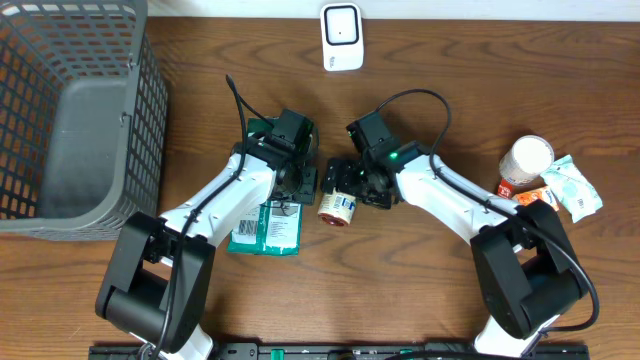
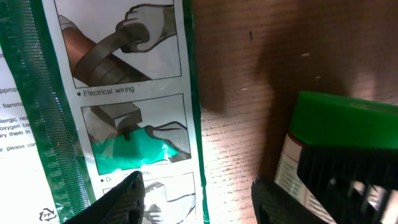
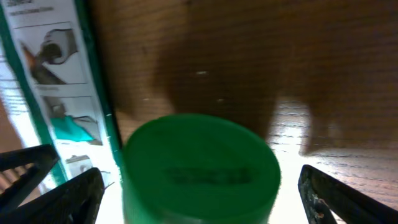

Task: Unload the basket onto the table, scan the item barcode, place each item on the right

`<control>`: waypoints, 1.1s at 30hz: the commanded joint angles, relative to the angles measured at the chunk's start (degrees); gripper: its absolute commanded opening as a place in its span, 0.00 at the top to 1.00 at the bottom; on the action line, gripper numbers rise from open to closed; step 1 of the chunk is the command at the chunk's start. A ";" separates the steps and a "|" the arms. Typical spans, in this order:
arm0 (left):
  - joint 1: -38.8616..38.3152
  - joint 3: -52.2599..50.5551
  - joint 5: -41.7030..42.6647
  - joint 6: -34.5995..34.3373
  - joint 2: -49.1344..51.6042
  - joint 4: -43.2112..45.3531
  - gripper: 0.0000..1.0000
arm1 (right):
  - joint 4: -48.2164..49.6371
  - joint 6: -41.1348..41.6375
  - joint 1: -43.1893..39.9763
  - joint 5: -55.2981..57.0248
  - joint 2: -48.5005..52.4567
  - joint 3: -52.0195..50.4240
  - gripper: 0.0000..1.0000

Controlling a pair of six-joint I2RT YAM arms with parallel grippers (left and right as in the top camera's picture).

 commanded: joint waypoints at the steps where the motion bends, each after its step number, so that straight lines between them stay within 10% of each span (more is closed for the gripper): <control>1: 0.24 -0.28 -0.52 0.09 0.44 -0.52 0.47 | -0.17 1.29 0.66 5.11 0.55 0.57 0.06; 33: 0.42 -0.24 -2.93 0.11 0.39 -3.37 0.47 | 1.22 5.07 2.62 7.58 1.53 0.59 0.29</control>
